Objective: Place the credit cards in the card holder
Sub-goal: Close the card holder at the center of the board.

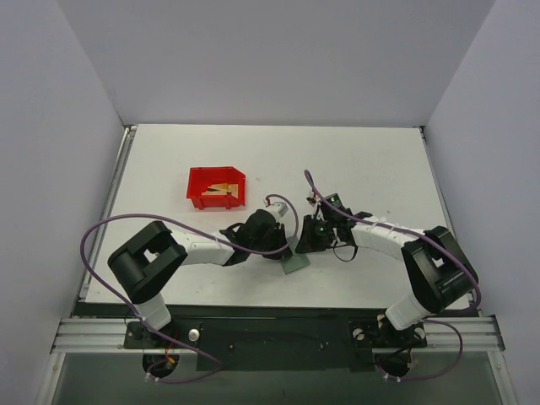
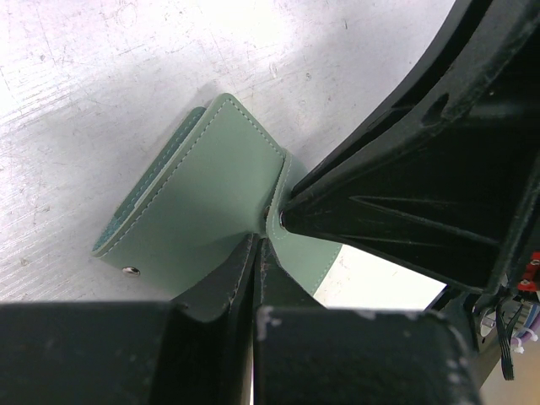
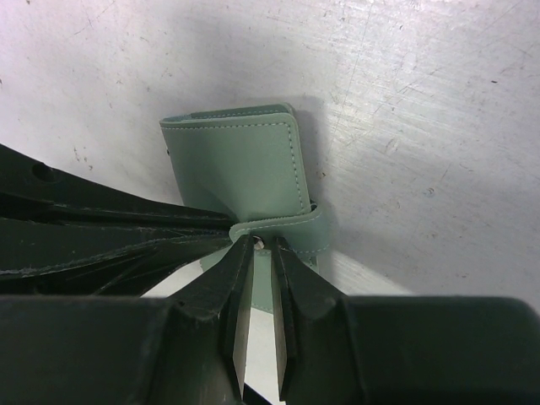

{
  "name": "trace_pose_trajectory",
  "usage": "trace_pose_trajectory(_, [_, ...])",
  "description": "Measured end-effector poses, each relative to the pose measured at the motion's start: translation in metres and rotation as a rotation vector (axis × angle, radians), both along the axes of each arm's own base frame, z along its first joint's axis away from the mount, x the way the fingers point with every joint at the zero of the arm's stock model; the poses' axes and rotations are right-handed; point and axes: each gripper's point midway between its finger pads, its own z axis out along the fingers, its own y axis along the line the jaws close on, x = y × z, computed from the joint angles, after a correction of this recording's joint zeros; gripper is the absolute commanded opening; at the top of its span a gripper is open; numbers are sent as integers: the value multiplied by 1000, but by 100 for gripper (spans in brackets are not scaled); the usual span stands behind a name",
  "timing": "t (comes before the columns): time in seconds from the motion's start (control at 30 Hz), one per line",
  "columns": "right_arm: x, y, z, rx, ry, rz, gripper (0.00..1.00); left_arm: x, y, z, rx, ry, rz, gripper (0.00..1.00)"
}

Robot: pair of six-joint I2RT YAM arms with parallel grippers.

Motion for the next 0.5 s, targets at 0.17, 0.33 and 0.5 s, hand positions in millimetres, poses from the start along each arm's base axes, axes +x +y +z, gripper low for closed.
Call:
trace_pose_trajectory(0.17, [0, 1, 0, 3, 0, 2, 11, 0, 0, 0, 0, 0, 0, 0])
trace_pose_trajectory(0.33, [0, 1, 0, 5, 1, 4, 11, 0, 0, 0, 0, 0, 0, 0])
trace_pose_trajectory(0.5, [-3, 5, 0, 6, -1, 19, 10, 0, 0, 0, -1, 0, 0, 0])
